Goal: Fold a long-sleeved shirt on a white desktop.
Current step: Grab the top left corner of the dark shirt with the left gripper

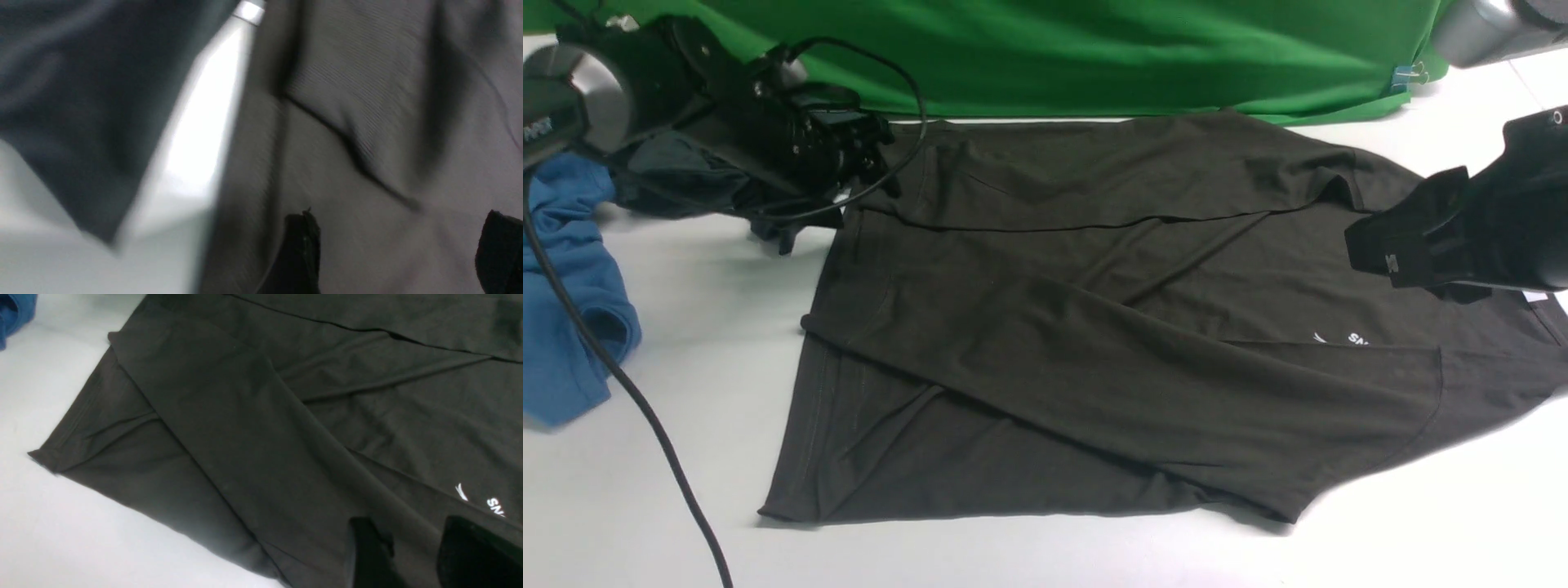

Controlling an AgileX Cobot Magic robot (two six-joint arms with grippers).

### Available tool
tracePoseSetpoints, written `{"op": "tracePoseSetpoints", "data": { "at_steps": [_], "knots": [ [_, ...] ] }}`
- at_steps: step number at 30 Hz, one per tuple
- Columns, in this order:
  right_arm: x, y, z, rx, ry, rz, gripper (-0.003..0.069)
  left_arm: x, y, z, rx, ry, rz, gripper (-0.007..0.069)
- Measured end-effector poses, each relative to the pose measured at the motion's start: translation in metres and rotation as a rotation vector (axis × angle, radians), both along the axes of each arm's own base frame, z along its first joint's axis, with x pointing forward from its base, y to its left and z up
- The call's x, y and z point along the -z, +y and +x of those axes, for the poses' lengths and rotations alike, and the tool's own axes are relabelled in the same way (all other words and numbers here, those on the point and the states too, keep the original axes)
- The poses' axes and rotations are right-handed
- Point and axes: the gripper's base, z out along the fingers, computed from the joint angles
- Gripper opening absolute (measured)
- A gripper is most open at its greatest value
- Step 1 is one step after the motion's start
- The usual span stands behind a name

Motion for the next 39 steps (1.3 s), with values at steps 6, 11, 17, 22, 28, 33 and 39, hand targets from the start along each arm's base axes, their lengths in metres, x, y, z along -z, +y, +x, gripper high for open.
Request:
{"op": "tracePoseSetpoints", "data": {
  "at_steps": [6, 11, 17, 22, 28, 33, 39],
  "knots": [
    [-0.001, 0.001, 0.0, 0.0, 0.001, 0.017, 0.0242, 0.016, 0.004, 0.017, -0.076, -0.117, -0.028, 0.0553],
    [-0.001, 0.001, 0.0, 0.0, 0.003, 0.02, 0.0242, 0.026, 0.002, 0.021, -0.047, -0.14, -0.031, 0.0547],
    [-0.001, 0.001, 0.0, 0.0, 0.002, 0.021, 0.0242, 0.036, 0.002, 0.023, -0.013, -0.151, 0.0, 0.0469],
    [-0.001, 0.002, 0.0, 0.0, 0.0, 0.024, 0.0242, 0.042, 0.002, 0.024, -0.007, -0.148, 0.003, 0.0317],
    [-0.001, 0.002, 0.0, 0.0, -0.003, 0.026, 0.0242, 0.042, 0.002, 0.024, 0.015, -0.155, 0.019, 0.0155],
    [-0.001, 0.002, 0.0, 0.0, -0.003, 0.026, 0.0242, 0.039, 0.002, 0.024, 0.02, -0.164, 0.024, 0.0078],
    [-0.001, 0.002, 0.0, 0.0, -0.003, 0.026, 0.0242, 0.023, 0.0, 0.028, 0.053, -0.19, 0.026, 0.0062]
  ]
}}
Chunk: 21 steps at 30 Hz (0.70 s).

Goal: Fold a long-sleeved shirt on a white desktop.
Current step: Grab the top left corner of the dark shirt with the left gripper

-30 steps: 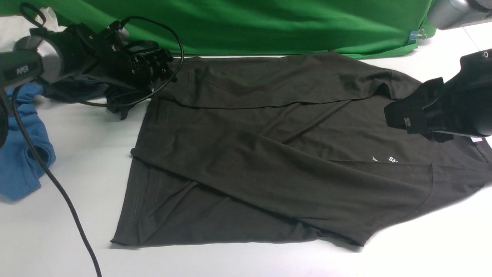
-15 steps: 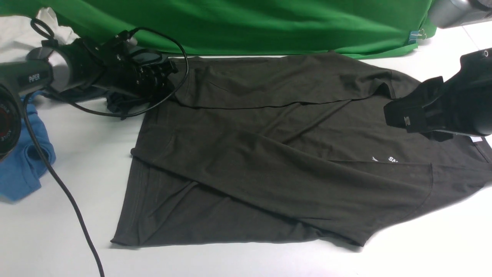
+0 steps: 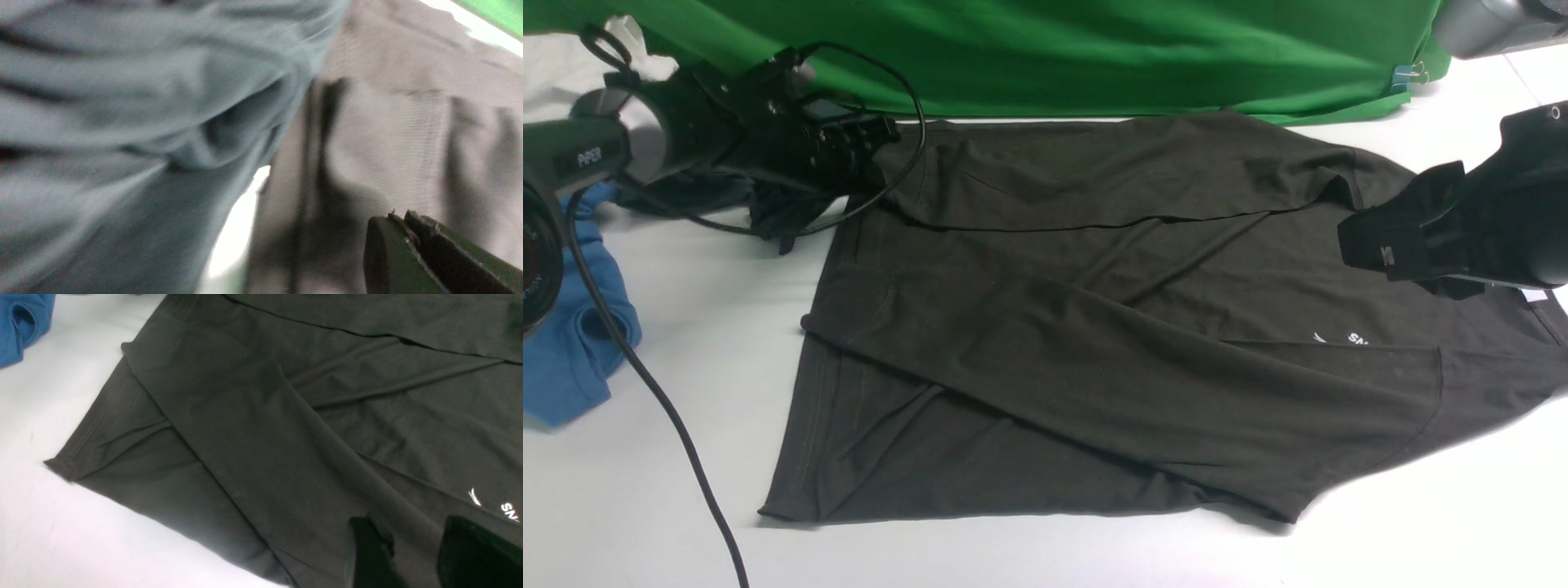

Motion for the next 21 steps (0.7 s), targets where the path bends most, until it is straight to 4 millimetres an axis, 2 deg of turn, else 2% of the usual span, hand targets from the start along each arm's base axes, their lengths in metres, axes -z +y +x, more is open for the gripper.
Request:
{"op": "tracePoseSetpoints", "data": {
  "at_steps": [4, 9, 15, 20, 21],
  "knots": [
    [0.0, 0.0, 0.0, 0.0, 0.0, 0.0, 0.0242, -0.022, -0.004, 0.0, 0.067, -0.003, -0.007, 0.0061],
    [0.0, 0.0, 0.0, 0.0, 0.0, 0.0, 0.0242, -0.038, -0.006, -0.005, 0.097, 0.019, -0.003, 0.0061],
    [0.0, 0.0, 0.0, 0.0, 0.0, 0.0, 0.0242, -0.032, 0.004, -0.008, -0.015, 0.117, 0.041, 0.0113],
    [0.0, 0.0, 0.0, 0.0, 0.0, 0.0, 0.0242, -0.02, 0.007, -0.005, -0.039, 0.124, 0.058, 0.0247],
    [0.0, 0.0, 0.0, 0.0, 0.0, 0.0, 0.0242, -0.019, 0.007, -0.005, -0.04, 0.125, 0.056, 0.0253]
  ]
}}
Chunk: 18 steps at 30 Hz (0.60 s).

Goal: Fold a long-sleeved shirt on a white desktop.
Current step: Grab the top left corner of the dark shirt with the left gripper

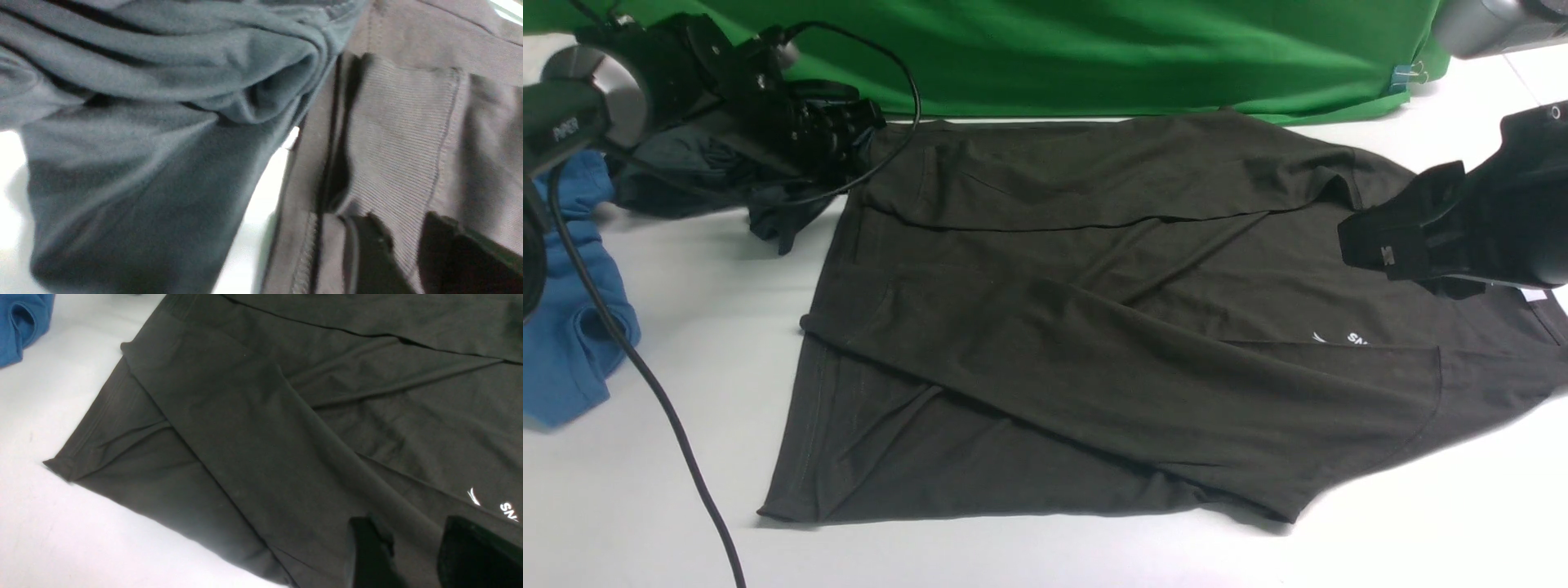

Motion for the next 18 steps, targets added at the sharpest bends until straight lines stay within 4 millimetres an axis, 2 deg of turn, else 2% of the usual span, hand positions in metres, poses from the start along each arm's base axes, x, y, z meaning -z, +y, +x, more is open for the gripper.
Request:
{"op": "tracePoseSetpoints", "data": {
  "at_steps": [3, 7, 18],
  "knots": [
    [0.0, 0.0, 0.0, 0.0, 0.0, 0.0, 0.0242, 0.012, -0.002, 0.003, 0.04, -0.007, 0.0, 0.0327],
    [0.0, 0.0, 0.0, 0.0, 0.002, 0.005, 0.0242, 0.025, -0.003, 0.006, 0.054, -0.005, 0.001, 0.0368],
    [0.0, 0.001, 0.0, -0.001, 0.004, 0.009, 0.0242, 0.028, -0.004, 0.012, 0.052, -0.078, -0.018, 0.036]
  ]
}}
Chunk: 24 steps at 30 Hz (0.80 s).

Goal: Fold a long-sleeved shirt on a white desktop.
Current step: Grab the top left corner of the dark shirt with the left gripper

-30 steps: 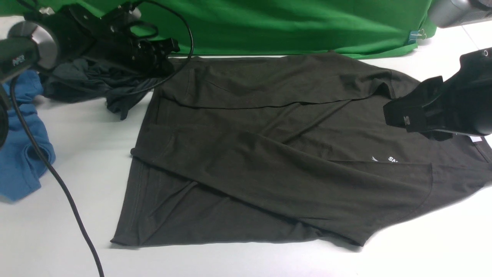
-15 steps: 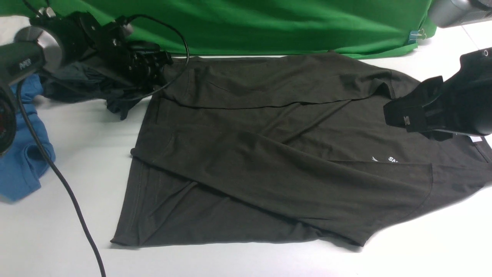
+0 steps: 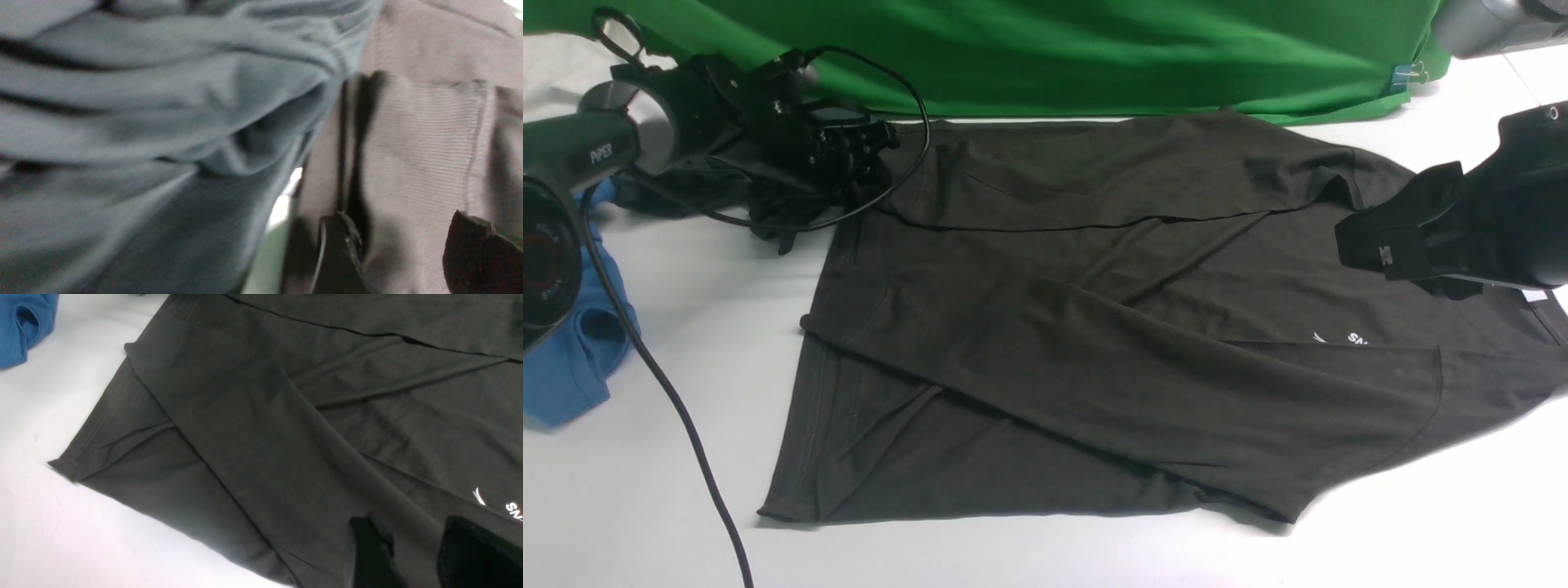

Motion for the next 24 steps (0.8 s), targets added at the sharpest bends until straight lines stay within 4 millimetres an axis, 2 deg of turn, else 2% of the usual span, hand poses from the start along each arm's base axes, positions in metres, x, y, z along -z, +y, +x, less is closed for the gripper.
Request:
{"op": "tracePoseSetpoints", "data": {
  "at_steps": [6, 11, 17, 22, 24],
  "knots": [
    [-0.0003, 0.0001, 0.0002, 0.0, -0.003, 0.002, 0.0242, 0.0088, -0.0025, 0.0013, 0.009, 0.005, -0.031, 0.0304],
    [-0.0006, 0.0003, 0.0006, 0.001, -0.008, 0.005, 0.0242, 0.0081, -0.0026, 0.0018, 0.017, -0.003, -0.025, 0.025],
    [-0.0007, 0.0003, 0.0006, 0.001, -0.009, 0.006, 0.0242, 0.0074, -0.002, 0.0029, 0.033, -0.025, -0.003, 0.017],
    [-0.0008, 0.0003, 0.0007, 0.001, -0.01, 0.006, 0.0242, 0.0063, -0.0035, 0.0035, 0.072, -0.049, 0.008, 0.0059],
    [-0.0008, 0.0003, 0.0007, 0.001, -0.01, 0.006, 0.0242, 0.0059, -0.004, 0.0037, 0.078, -0.055, 0.005, 0.005]
  ]
}}
